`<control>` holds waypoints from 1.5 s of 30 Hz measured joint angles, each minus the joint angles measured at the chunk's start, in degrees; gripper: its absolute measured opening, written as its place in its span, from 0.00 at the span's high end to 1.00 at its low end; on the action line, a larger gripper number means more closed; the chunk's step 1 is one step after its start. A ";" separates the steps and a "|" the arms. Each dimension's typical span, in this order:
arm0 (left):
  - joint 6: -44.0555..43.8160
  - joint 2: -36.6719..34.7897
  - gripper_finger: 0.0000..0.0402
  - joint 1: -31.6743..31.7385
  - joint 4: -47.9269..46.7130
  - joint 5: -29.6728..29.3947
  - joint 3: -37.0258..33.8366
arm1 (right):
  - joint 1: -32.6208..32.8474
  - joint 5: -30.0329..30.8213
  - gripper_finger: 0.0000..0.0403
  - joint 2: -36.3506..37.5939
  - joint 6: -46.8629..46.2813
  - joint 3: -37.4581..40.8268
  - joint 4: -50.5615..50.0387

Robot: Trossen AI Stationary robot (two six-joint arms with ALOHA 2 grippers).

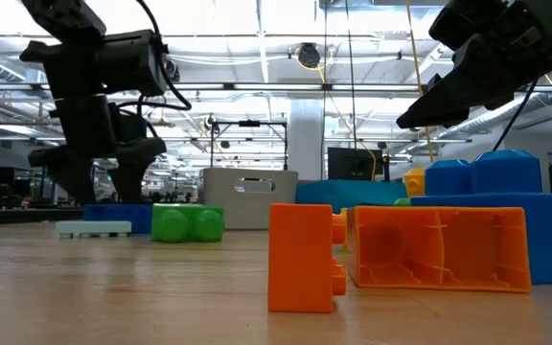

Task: Pick & Place Toys
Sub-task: Put the blue game piece into the gray bin

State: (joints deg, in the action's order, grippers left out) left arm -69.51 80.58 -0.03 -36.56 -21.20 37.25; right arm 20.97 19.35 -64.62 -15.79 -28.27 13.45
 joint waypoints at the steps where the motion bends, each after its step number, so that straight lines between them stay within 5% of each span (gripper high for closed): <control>1: 0.11 0.00 0.11 0.03 1.30 -0.27 -0.64 | 0.02 0.00 0.59 0.00 0.04 0.00 0.00; 26: 6.30 0.00 0.12 0.06 7.33 -0.34 -2.29 | -3.00 0.27 0.59 -0.01 0.00 0.00 0.00; 33: 11.96 0.00 0.25 0.10 9.39 1.51 -2.29 | -3.00 0.26 0.59 0.00 0.00 0.00 0.00; 45: 18.61 0.00 0.25 0.68 10.76 3.11 3.30 | -3.00 0.07 0.59 0.00 -0.02 0.00 0.00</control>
State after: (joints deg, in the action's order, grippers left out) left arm -50.89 80.58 0.65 -25.80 -18.09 40.55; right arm 17.98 19.42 -64.62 -15.81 -28.27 13.45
